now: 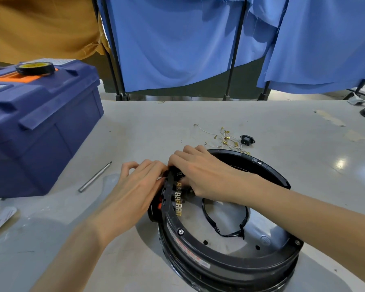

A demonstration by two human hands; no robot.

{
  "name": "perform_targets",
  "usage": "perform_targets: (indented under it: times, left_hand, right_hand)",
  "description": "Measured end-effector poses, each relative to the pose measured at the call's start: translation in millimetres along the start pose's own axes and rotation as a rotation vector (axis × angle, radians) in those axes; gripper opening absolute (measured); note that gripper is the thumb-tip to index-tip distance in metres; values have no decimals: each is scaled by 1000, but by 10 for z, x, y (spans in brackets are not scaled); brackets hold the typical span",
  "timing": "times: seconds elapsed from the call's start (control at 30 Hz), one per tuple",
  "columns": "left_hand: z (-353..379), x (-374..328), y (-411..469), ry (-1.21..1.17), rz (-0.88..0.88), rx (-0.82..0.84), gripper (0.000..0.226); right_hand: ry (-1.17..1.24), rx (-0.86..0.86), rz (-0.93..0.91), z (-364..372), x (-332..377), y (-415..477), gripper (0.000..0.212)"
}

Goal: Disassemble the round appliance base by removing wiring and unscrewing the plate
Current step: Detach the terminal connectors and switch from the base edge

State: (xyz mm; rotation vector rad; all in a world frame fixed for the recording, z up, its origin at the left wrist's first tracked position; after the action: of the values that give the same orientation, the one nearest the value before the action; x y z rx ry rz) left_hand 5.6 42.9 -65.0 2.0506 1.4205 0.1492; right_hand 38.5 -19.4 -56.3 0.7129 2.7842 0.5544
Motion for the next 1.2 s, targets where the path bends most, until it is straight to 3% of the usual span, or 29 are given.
perform_targets:
  times: [0.17,0.43,0.73,0.83,0.93,1.2]
  left_hand:
    - [10,49,5,-30,-14,20,19]
    - [-7,105,21,-171,-102,-21,15]
    - [-23,101,22,-179,-115,-71,14]
    - [12,214,22,-210,-200,-84,14]
    - [34,231,4,-238,-225,-67,14]
    - [3,84,30,-196,-126,-82,15]
  right_hand:
    - [-70,-7,3,53,8,-28,26]
    - [359,112,154,55,-120,11,33]
    - [196,83,83,69,-67,5,34]
    - [466,67,250,-8,-210,15,36]
    - [747,-14,386,-120,-334,-12,21]
    - [483,8,239,-72,-214,10,10]
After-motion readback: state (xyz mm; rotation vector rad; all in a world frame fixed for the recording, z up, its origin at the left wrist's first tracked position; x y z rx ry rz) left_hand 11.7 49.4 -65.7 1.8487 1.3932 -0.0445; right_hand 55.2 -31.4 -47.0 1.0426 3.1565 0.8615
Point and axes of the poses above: each hand's wrist, its own y-axis towards the middle knuckle, its own z-axis out of the palm, x = y × z, the point moved 10 cm from there along y, towards the middle knuckle, and after that the axes turned 11 degrees about -x, right-handed, at the moved point
